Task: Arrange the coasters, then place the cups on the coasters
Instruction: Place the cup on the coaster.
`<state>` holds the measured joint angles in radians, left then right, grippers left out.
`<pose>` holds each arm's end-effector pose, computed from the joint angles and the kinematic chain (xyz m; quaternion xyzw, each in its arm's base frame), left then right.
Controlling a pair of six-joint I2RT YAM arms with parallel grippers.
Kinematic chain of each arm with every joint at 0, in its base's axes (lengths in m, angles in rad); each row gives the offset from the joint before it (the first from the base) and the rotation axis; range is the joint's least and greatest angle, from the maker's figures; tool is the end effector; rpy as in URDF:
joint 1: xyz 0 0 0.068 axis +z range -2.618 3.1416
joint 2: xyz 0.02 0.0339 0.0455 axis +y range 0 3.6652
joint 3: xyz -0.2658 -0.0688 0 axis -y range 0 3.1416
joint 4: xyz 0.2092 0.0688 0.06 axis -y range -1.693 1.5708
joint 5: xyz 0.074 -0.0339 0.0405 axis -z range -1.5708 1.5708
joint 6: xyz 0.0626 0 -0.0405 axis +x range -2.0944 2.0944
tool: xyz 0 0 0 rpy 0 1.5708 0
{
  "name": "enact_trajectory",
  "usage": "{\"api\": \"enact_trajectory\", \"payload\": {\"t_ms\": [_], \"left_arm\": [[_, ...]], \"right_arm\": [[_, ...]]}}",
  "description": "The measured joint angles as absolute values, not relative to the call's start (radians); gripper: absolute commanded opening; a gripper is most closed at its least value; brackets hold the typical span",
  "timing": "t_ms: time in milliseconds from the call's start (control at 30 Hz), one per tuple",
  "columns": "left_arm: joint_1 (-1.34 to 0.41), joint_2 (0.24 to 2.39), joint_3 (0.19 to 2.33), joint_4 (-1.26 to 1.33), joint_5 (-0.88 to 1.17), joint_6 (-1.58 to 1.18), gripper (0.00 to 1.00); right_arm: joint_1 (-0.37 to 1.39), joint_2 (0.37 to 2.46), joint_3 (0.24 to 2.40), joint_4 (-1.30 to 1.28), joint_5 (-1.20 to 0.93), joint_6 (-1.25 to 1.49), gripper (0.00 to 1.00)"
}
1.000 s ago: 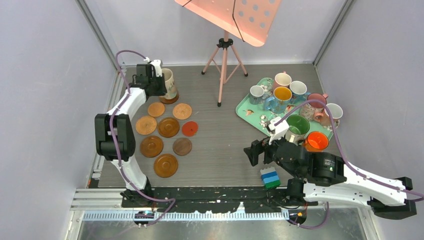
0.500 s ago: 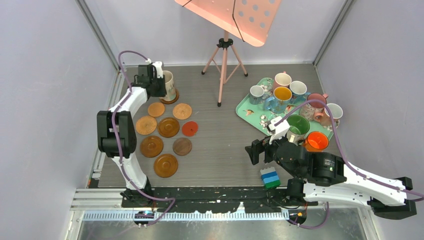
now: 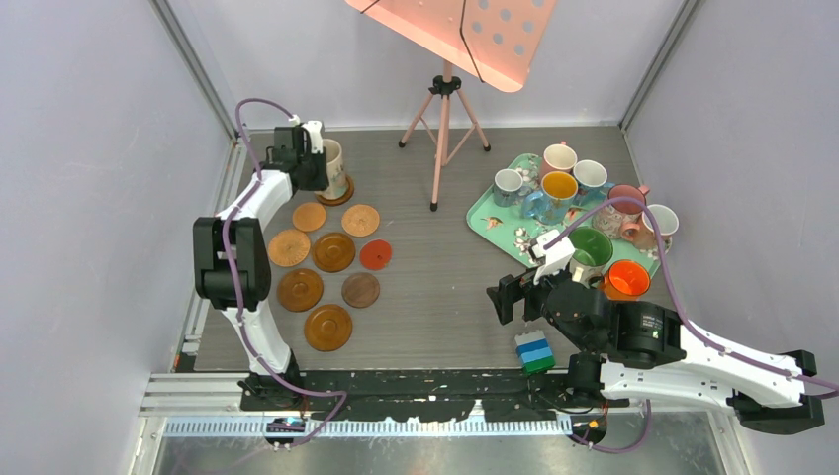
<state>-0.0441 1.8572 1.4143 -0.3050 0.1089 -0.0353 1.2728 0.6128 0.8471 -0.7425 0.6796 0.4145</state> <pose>0.4090 -0.0249 0.2404 0.0258 0.9151 -0.0657 0.3970 0.0668 0.0834 0.3136 -0.1847 0.8094 0.1658 0.5322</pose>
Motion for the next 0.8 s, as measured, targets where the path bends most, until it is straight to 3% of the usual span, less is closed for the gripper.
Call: {"api": "enact_trajectory", "payload": {"t_ms": [133,500,800], "left_arm": [[-0.044,1.858,1.415,-0.306,0.104,-0.026,0.32],[-0.044,1.862,1.459,-0.307,0.099,-0.017,0.29],[-0.044,1.868,1.47,-0.323,0.099,-0.024,0.46]], "right_arm": [[1.273,0.613,0.847,-0.743,0.681,0.413,0.95],[1.273,0.613,0.847,-0.743,0.681,0.413,0.95],[1.273,0.613,0.847,-0.743,0.681,0.413,0.95]]}}
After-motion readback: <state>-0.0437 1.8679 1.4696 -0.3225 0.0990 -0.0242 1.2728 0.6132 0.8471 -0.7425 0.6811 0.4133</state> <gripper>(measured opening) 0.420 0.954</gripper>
